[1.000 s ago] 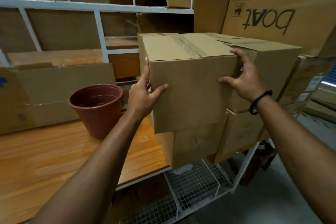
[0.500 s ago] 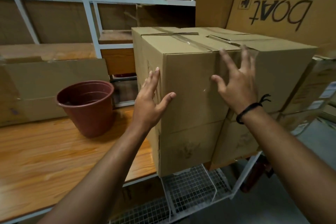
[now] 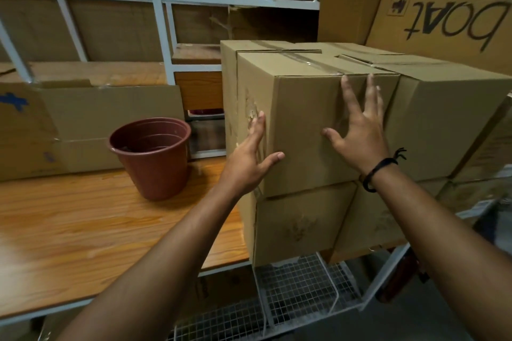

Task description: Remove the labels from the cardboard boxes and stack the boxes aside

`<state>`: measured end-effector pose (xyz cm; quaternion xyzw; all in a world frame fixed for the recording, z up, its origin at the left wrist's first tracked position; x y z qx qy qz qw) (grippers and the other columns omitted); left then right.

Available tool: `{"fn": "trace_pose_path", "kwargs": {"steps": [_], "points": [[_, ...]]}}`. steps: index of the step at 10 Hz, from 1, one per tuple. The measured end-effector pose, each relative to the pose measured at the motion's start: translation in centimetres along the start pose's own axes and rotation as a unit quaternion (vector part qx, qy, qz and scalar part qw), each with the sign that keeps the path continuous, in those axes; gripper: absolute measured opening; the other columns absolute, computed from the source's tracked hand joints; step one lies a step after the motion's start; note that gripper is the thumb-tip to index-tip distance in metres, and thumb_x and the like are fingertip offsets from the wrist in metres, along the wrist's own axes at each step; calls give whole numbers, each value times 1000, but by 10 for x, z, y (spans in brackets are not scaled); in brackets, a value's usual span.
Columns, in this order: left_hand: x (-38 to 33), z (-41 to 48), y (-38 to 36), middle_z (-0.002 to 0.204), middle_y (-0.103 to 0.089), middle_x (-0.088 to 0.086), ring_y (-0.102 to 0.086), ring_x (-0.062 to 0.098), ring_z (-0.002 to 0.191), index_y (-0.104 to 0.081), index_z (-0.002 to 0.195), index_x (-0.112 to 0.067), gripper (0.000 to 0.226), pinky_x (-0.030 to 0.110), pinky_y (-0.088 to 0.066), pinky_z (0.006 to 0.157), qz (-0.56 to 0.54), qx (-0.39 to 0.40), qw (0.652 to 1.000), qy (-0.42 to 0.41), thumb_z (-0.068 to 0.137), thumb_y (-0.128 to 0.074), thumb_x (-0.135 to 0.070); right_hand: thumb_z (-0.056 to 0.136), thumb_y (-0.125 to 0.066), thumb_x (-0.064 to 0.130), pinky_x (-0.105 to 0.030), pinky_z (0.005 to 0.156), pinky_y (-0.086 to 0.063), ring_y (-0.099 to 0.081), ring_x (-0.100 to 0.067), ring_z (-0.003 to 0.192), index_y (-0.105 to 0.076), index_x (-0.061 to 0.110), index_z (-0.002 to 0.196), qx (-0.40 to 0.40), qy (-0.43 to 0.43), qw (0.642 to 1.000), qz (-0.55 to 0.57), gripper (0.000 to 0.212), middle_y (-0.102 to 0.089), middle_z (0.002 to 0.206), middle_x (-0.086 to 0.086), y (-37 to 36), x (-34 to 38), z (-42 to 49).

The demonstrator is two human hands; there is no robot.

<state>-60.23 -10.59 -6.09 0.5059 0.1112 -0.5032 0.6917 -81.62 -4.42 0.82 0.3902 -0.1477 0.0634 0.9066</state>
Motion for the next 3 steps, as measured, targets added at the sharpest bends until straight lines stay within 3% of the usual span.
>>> {"fn": "trace_pose_path", "kwargs": {"steps": [1,2,3], "points": [[-3,-3,16,163,-5,-10,-23,22,146,7,149,-51,86,53,-33,113,43,29,999,1,91,-56,-55,83,-73,25,-47,119,-11,5,-34,149,-6,42,153,-18,-37,998,45,98,9,163,-9,-2,10,-7],[5,-10,48,163,-12,-6,-26,25,146,-6,150,-52,76,56,-34,111,43,13,999,-1,91,-53,-58,85,-69,33,-52,118,-16,-3,-35,148,-14,34,154,-91,-16,993,72,88,-3,162,-13,-7,40,-25],[22,-23,86,162,-17,-6,-29,28,145,-12,150,-50,73,54,-33,112,55,-13,998,25,91,-54,-58,86,-63,34,-55,115,-20,-12,-34,145,-22,28,151,-146,91,977,121,77,-14,160,-16,-15,84,-43]]}}
Point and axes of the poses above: each hand's wrist, its own z-axis towards the middle knuckle, its own y-axis out of the back of the hand, x = y × z, the point moved 2 cm from there along z, towards the middle knuckle
